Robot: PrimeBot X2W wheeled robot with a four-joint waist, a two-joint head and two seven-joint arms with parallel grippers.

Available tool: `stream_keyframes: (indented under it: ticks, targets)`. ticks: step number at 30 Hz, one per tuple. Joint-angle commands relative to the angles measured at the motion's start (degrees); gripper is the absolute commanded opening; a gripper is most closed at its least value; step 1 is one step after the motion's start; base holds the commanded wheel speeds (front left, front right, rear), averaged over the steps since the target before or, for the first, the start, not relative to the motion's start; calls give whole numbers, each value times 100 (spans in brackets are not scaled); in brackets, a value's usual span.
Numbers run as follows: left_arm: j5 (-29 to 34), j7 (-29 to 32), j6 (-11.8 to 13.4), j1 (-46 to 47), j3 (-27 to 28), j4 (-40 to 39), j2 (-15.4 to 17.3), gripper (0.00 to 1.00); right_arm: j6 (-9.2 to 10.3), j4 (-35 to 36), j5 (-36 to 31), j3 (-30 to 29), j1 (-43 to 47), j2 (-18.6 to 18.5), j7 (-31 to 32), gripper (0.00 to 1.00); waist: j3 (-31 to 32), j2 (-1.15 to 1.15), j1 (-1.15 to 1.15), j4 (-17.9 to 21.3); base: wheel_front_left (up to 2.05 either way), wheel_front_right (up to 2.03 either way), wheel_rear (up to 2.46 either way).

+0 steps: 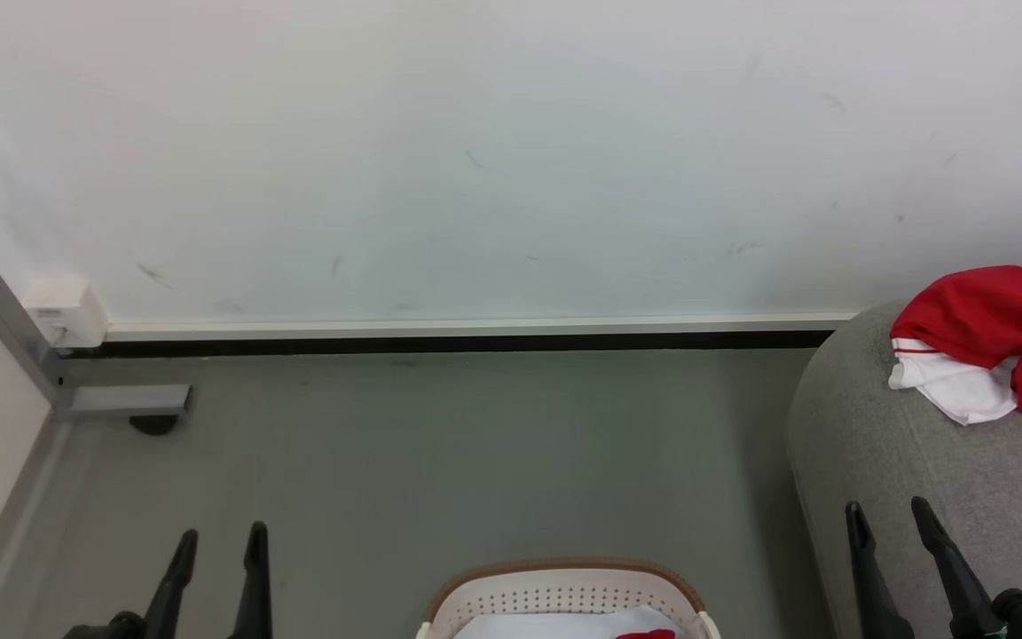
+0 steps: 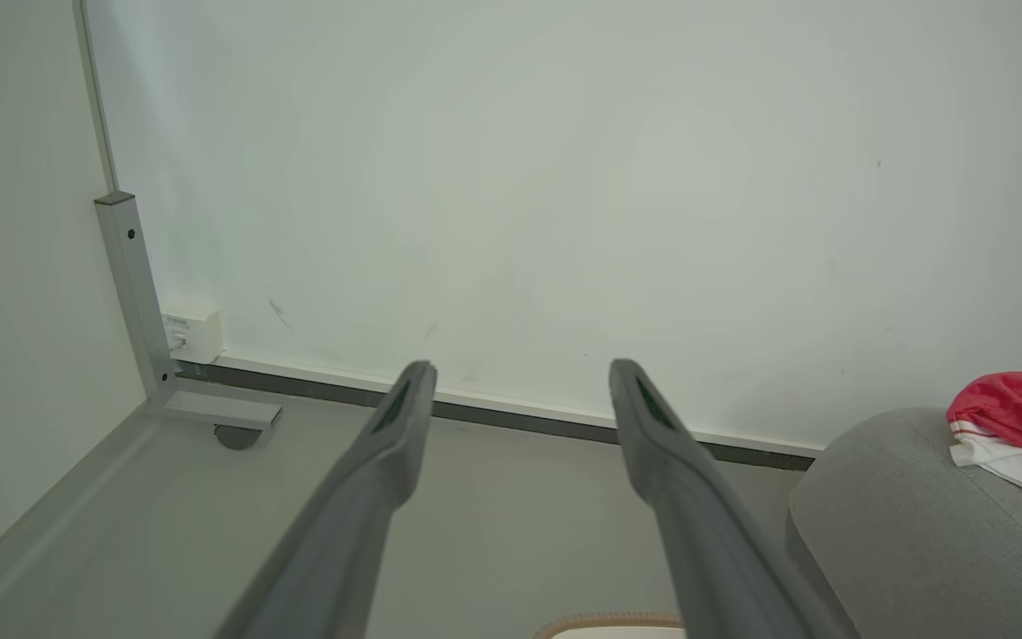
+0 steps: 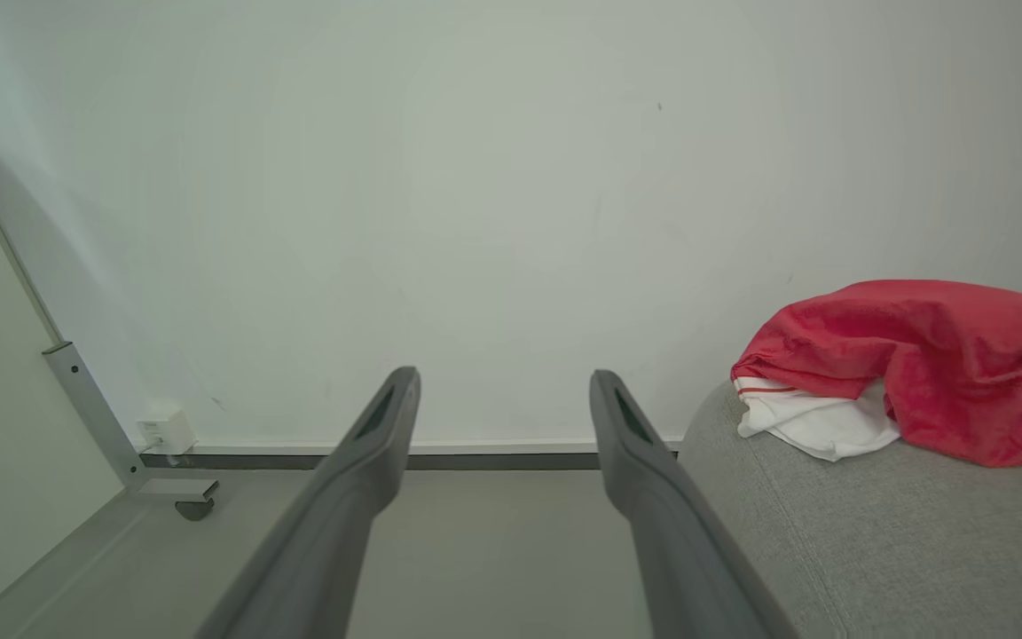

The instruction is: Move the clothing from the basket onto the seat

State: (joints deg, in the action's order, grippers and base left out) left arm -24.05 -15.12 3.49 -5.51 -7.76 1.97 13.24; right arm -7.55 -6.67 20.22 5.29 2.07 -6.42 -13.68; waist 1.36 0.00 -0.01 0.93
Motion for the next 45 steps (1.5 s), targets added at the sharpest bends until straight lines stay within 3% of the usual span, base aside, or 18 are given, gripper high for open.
stream_keyframes:
  ticks: [1, 8, 17, 29, 35, 45]
  targets:
    - [126, -3, -68, -54, 92, 27, -62, 100, 13, -21, -42, 16, 47, 29, -51, 100, -9, 0, 1, 10, 0, 0, 0]
    - [464, -4, -403, 11, 366, 112, -347, 100, 13, -92, -122, 96, -56, -16, -72, 100, -9, 0, 1, 21, 0, 0, 0]
    - [773, -4, -648, 50, 615, 187, -591, 100, 13, -127, -103, 139, -124, -24, -101, 100, -22, 0, 1, 68, 0, 0, 0]
    - [925, -4, -885, 348, 610, 278, -658, 100, 13, -135, -142, 137, -465, -79, -87, 100, -253, 0, 1, 344, 0, 0, 0]
    - [976, 15, -997, 671, 299, 457, -577, 100, 13, -133, -181, 117, -855, -28, -99, 100, -575, 0, 1, 610, 0, 0, 0]
    - [816, 475, -1098, 1712, -705, 968, -311, 100, 13, 59, -305, -33, -1477, 30, -117, 100, -1480, 0, 1, 933, 0, 0, 0]
